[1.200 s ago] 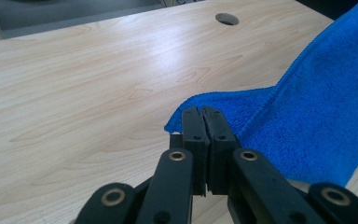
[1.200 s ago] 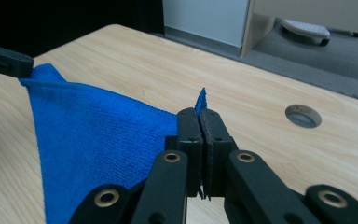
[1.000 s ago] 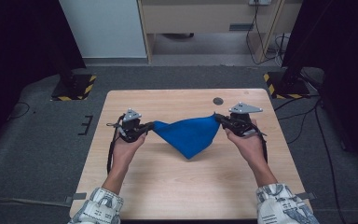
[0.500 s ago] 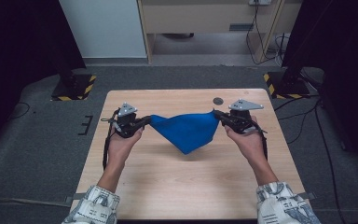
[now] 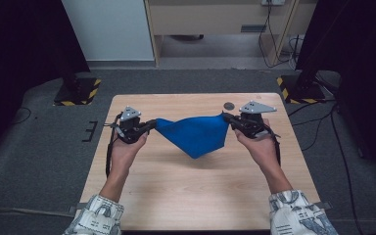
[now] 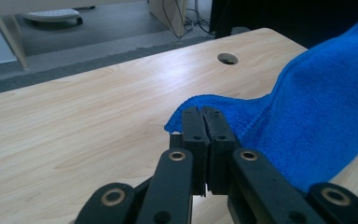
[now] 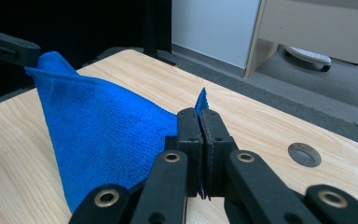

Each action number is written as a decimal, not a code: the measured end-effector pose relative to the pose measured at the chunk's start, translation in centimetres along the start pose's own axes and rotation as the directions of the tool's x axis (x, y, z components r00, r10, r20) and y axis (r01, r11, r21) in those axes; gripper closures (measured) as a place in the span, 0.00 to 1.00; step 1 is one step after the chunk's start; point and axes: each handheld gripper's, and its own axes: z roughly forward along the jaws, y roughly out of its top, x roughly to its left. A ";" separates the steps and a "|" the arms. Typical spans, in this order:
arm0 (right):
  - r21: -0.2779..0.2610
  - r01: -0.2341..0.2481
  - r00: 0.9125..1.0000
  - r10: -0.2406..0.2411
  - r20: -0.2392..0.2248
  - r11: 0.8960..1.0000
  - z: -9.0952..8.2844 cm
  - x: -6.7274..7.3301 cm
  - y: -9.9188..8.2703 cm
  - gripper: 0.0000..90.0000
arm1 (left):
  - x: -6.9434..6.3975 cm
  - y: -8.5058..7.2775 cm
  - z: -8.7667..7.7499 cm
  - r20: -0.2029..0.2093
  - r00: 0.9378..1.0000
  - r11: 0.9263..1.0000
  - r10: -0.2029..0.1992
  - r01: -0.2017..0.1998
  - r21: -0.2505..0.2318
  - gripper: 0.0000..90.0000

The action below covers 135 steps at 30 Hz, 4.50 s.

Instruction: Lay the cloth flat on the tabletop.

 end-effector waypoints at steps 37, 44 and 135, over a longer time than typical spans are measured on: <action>-0.111 0.029 0.999 -0.030 -0.012 0.993 -5.1 1.8 3.1 0.98 | -4.3 4.2 -7.8 -0.010 0.997 0.991 0.082 -0.082 -0.103 0.98; -0.161 0.033 0.999 -0.034 -0.008 0.986 -7.9 2.8 4.3 0.98 | -5.5 5.3 -10.3 -0.003 0.994 0.985 0.111 -0.110 -0.136 0.98; 0.158 -0.107 0.991 0.092 0.098 0.982 -2.2 -0.2 -13.5 0.49 | -0.2 -11.0 4.0 0.045 0.990 0.978 0.134 -0.140 0.157 0.27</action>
